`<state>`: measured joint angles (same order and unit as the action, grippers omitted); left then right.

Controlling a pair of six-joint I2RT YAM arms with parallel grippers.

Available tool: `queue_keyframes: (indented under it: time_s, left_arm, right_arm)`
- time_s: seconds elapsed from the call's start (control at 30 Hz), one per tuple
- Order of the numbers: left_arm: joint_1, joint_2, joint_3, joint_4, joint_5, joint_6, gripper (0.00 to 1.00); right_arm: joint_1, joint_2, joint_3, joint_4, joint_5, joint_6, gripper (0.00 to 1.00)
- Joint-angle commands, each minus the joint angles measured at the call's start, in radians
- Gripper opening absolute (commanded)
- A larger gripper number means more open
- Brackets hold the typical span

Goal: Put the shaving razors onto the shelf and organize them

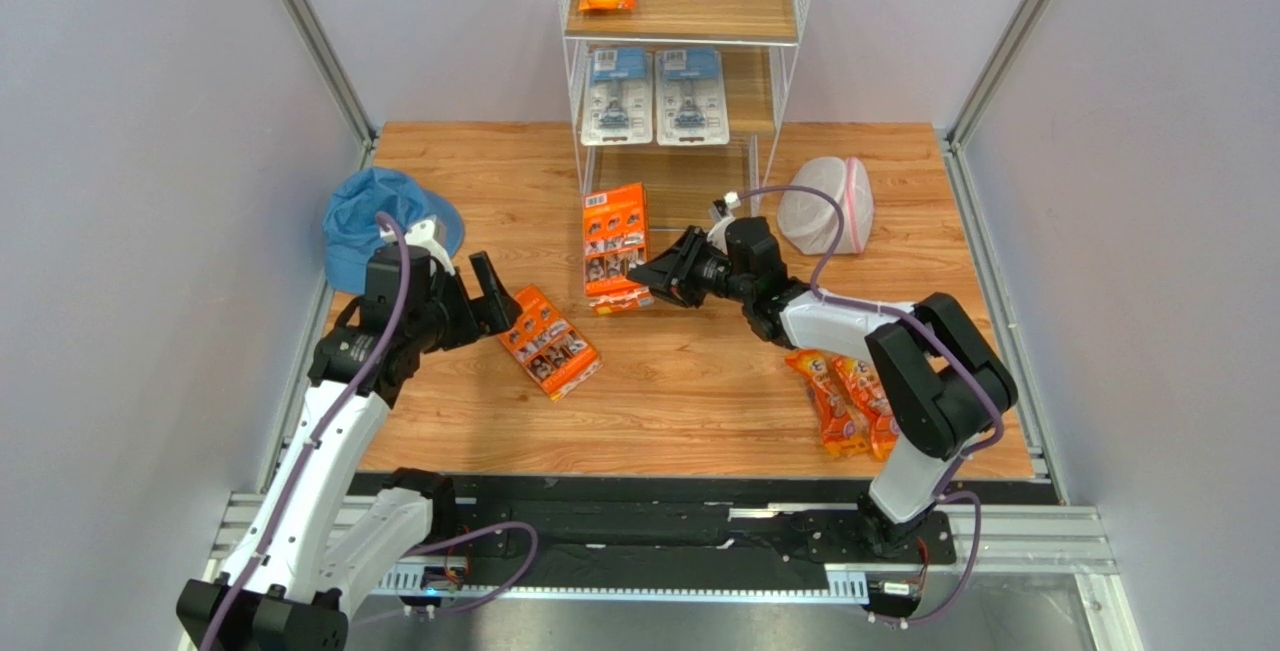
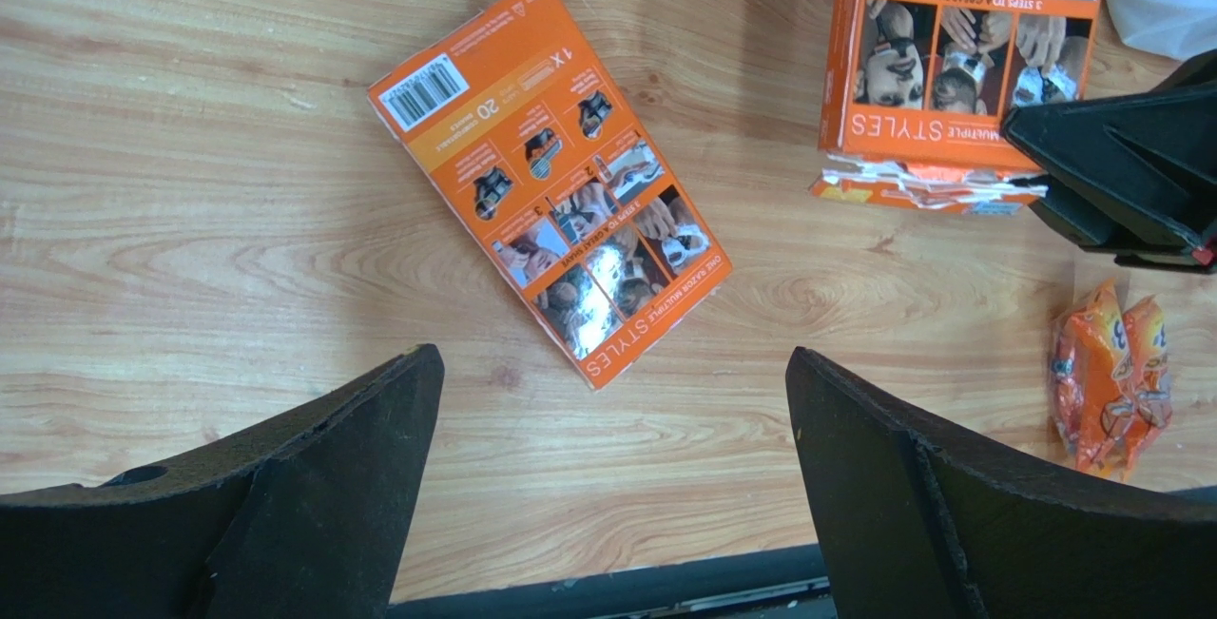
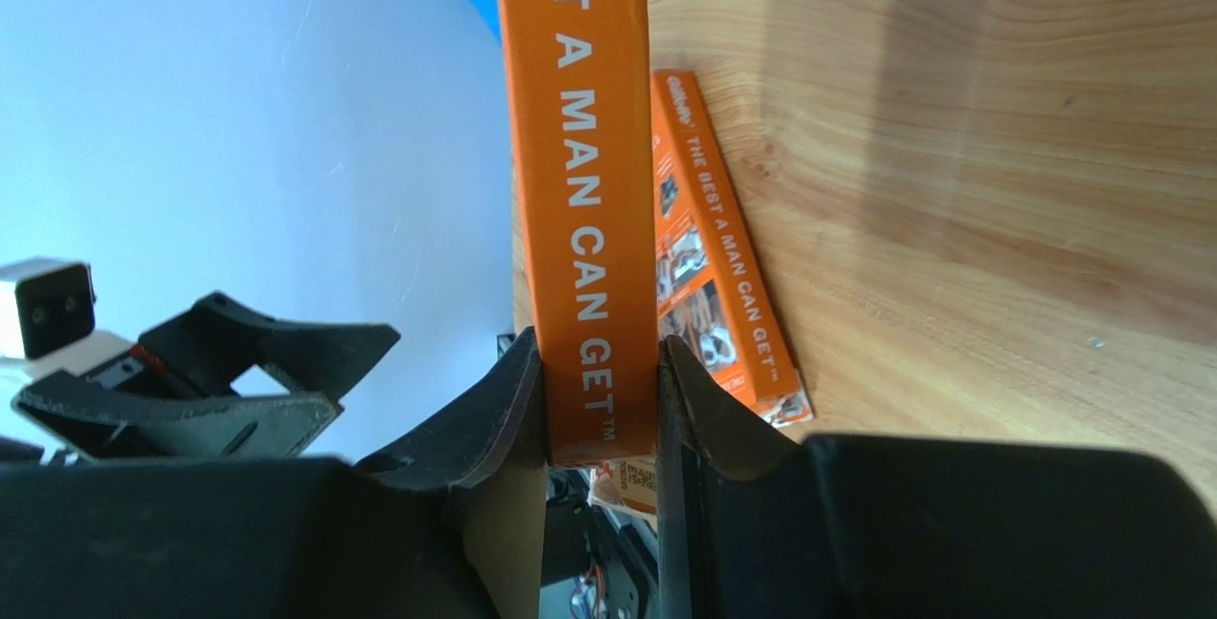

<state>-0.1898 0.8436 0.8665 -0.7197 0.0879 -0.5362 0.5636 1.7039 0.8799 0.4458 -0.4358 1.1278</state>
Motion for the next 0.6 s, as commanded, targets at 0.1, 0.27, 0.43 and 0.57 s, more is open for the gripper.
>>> queue_keyframes:
  time_s: [0.1,0.27,0.43,0.57]
  left_arm:
    - [-0.002,0.02,-0.012,0.046,0.038,0.016,0.99]
    - [-0.002,0.031,-0.014,0.062,0.062,0.016,0.99]
    - [-0.002,0.034,-0.018,0.065,0.073,0.024,0.99]
    - [-0.002,0.031,-0.026,0.063,0.079,0.03,0.99]
  right_arm:
    - [-0.013,0.056,0.051,0.1,0.066,0.043,0.0]
    - [-0.021,0.124,0.085,0.125,0.098,0.064,0.0]
    - [-0.036,0.19,0.146,0.13,0.088,0.075,0.0]
    - [-0.05,0.237,0.208,0.105,0.078,0.076,0.0]
